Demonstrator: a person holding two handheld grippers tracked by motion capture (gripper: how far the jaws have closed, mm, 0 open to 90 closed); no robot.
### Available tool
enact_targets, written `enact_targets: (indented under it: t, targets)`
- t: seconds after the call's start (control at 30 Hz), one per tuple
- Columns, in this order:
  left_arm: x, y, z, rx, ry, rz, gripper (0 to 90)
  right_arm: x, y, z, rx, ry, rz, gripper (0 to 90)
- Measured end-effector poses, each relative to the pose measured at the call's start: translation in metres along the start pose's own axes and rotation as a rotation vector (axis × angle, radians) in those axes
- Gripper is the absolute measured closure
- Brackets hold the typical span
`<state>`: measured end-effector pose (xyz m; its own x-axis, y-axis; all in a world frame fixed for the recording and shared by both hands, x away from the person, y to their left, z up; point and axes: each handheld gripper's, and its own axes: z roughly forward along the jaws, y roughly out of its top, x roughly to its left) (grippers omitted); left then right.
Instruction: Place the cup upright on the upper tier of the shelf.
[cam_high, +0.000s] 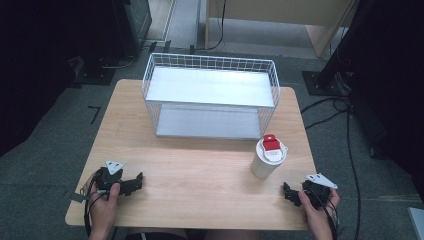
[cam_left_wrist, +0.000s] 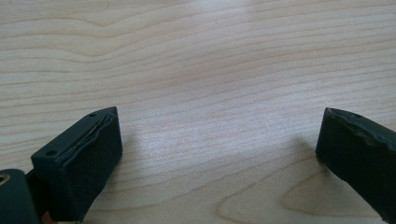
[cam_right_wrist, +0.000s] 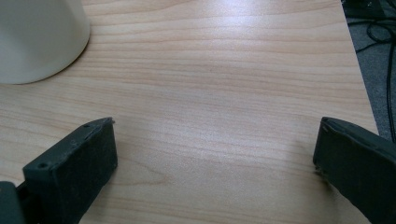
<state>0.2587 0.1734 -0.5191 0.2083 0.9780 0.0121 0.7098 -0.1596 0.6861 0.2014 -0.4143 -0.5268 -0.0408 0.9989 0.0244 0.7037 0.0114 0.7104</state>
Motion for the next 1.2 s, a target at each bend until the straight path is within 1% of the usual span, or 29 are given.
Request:
enact_targets:
  t: [0.13,0.2,0.23,0.33,0.47,0.53,0.6,0.73,1.0,1.2]
  targets:
    - [0.000,0.000,0.000,0.000,0.000,0.000,0.8,0.000,0.000,0.000,0.000,-0.001,0.001,0.0]
    - [0.000,0.000,0.000,0.000,0.000,0.000,0.8,0.002,-0.001,-0.001,0.001,-0.021,0.024,0.0]
    - [0.000,0.000,0.000,0.000,0.000,0.000,0.8,0.003,-0.001,-0.001,0.000,-0.026,0.027,0.0]
    - [0.000,0.000,0.000,0.000,0.001,-0.001,0.8,0.004,0.000,-0.001,0.008,-0.025,0.030,0.0]
    - [0.000,0.000,0.000,0.001,0.002,-0.001,0.7,0.008,0.000,-0.001,0.008,-0.010,0.016,0.0]
    - [0.000,0.000,0.000,0.001,0.002,-0.001,0.7,0.012,0.001,0.000,0.005,0.005,0.004,0.0]
    - [0.000,0.000,0.000,0.001,0.002,-0.001,0.7,0.016,0.002,0.000,0.005,0.020,0.006,0.0]
    - [0.000,0.000,0.000,0.001,0.002,-0.001,0.7,0.026,0.004,0.001,-0.002,0.045,-0.013,0.0]
    - [0.000,0.000,0.000,0.002,0.002,-0.001,0.7,0.042,0.008,-0.002,-0.031,0.087,-0.040,0.0]
    - [0.000,0.000,0.000,0.001,0.002,-0.001,0.8,0.051,0.010,-0.004,-0.048,0.117,-0.046,0.0]
